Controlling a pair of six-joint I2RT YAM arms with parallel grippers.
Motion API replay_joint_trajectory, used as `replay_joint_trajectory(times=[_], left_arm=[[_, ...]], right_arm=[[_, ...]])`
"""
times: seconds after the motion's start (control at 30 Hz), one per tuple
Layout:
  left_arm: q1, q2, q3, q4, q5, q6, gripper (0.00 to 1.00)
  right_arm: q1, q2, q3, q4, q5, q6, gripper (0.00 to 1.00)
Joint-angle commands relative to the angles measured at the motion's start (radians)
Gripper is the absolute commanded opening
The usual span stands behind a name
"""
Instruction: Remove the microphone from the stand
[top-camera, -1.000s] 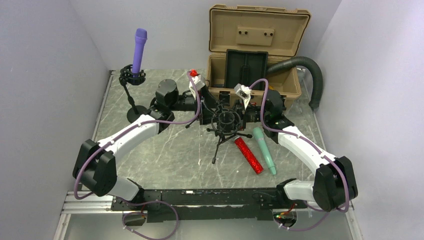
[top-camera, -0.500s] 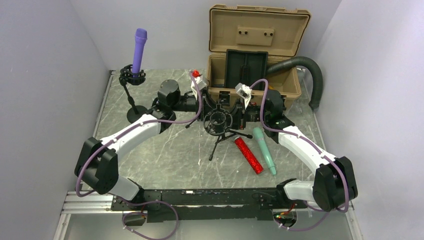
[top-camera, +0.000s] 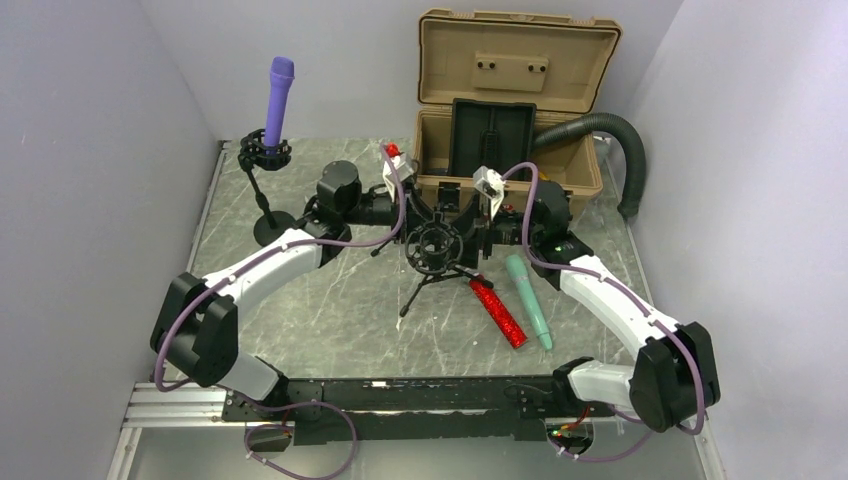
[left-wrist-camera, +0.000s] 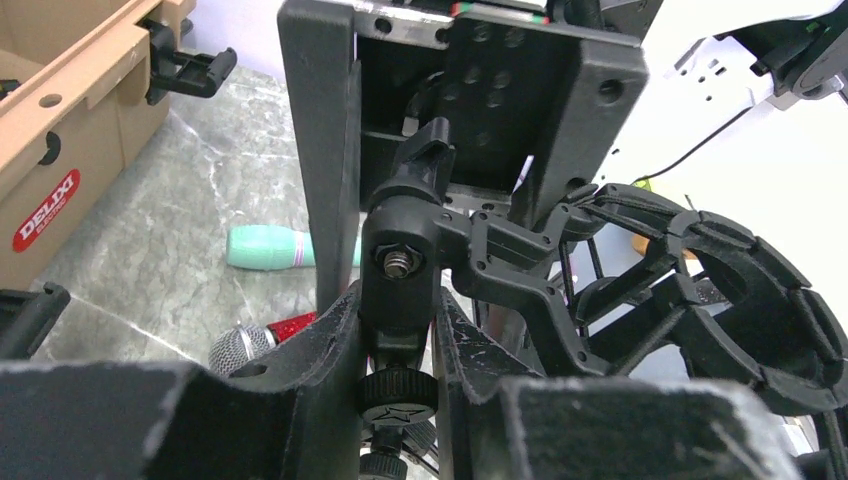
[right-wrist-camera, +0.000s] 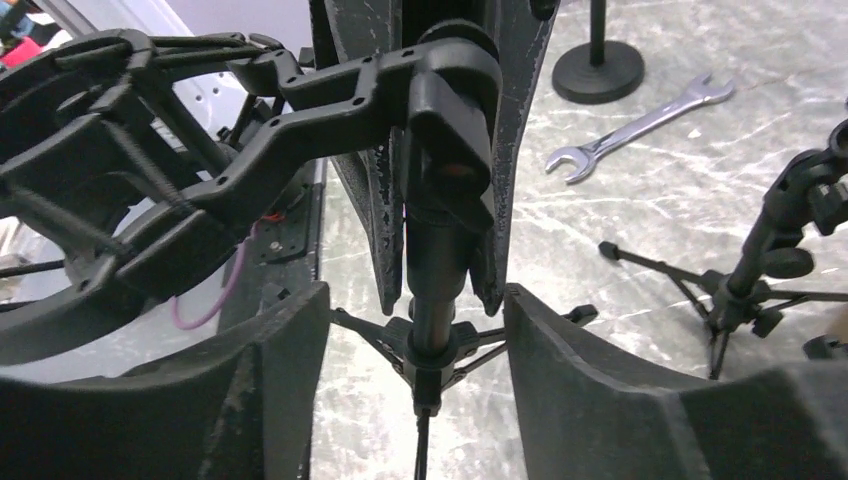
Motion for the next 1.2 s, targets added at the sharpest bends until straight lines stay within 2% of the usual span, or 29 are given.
replay_joint_trajectory(times=[0.0, 0.07, 0.17, 0.4, 0.6, 0.83, 1.17], left_arm=[[0.025, -0.099, -0.009, 0.033, -0.005, 0.023, 0.00], [0.044, -0.124, -0.012, 0.008, -0.011, 0.039, 0.00], [0.090, -0.171, -0.025, -0.050, -0.029, 0.086, 0.00], [0.241, -0.299, -0.044, -0.269, -0.128, 0.288, 0.00], [0.350, -0.373, -0.061, -0.382, -0.237, 0.395, 0.00], [0.413, -0.359, -0.090, -0.312, -0.401, 0.458, 0.00], [0.470, -0.125, -0.113, -0.040, -0.366, 0.478, 0.00]], right_arm=[[0.000, -0.046, 0.005, 0.011, 0.024, -0.040, 0.71], [0.000, -0.051, 0.003, -0.007, 0.029, -0.054, 0.83], [-0.003, -0.069, -0.001, -0.039, 0.039, -0.090, 0.89], [-0.015, -0.106, -0.022, -0.055, 0.072, -0.125, 0.93], [-0.028, -0.113, -0.023, -0.046, 0.077, -0.117, 0.94], [-0.035, -0.102, -0.010, -0.049, 0.075, -0.105, 0.94], [-0.051, -0.123, -0.024, -0.044, 0.077, -0.104, 0.94]])
